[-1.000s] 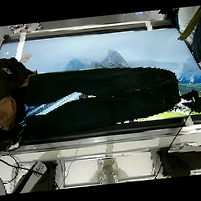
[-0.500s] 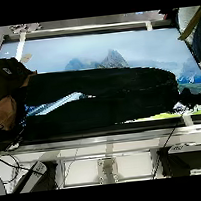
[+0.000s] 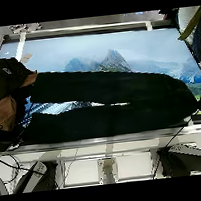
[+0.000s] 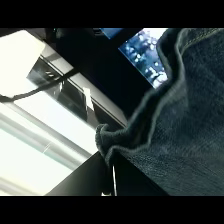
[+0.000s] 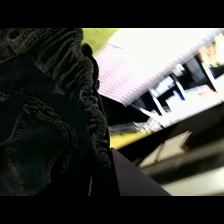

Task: Fold the clothes and pants, and hang the long-sleeved shirts on hangers.

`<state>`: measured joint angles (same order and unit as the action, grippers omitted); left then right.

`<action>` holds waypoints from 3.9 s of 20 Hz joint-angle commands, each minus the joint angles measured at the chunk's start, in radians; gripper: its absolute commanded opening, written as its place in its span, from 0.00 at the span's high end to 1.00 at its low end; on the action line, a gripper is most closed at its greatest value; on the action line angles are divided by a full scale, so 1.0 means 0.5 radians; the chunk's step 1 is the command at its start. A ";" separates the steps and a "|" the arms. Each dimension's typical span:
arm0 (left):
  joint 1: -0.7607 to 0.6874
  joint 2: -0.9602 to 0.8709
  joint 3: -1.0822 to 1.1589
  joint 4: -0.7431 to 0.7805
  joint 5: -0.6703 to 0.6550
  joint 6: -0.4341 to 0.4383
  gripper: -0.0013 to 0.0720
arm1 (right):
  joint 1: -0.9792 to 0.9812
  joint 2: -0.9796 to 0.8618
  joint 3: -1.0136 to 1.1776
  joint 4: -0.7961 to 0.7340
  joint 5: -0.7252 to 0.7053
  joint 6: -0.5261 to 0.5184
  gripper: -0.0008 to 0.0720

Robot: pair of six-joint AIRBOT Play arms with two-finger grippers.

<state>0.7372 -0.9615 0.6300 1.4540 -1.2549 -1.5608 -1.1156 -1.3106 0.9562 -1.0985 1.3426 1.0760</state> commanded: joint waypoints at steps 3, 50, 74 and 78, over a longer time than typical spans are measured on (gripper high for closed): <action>0.000 0.159 0.004 0.117 -0.056 0.047 0.96 | -0.137 0.040 0.000 -0.267 -0.004 0.068 0.94; 0.748 -0.526 -0.026 -0.412 -0.192 0.780 0.38 | -0.770 0.340 0.166 0.527 0.651 -0.037 0.41; 0.312 -0.484 -0.024 -0.728 -0.012 0.709 0.96 | -0.770 0.166 -0.452 0.004 -0.036 -0.025 0.31; 0.312 -0.375 -0.023 -0.727 0.096 0.610 0.96 | -0.768 0.031 -0.451 0.019 -0.079 -0.032 0.31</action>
<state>0.8967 -1.1805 0.6174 1.0981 -1.2461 -1.2243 -1.5005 -1.2545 0.7422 -1.0935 1.3407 1.0622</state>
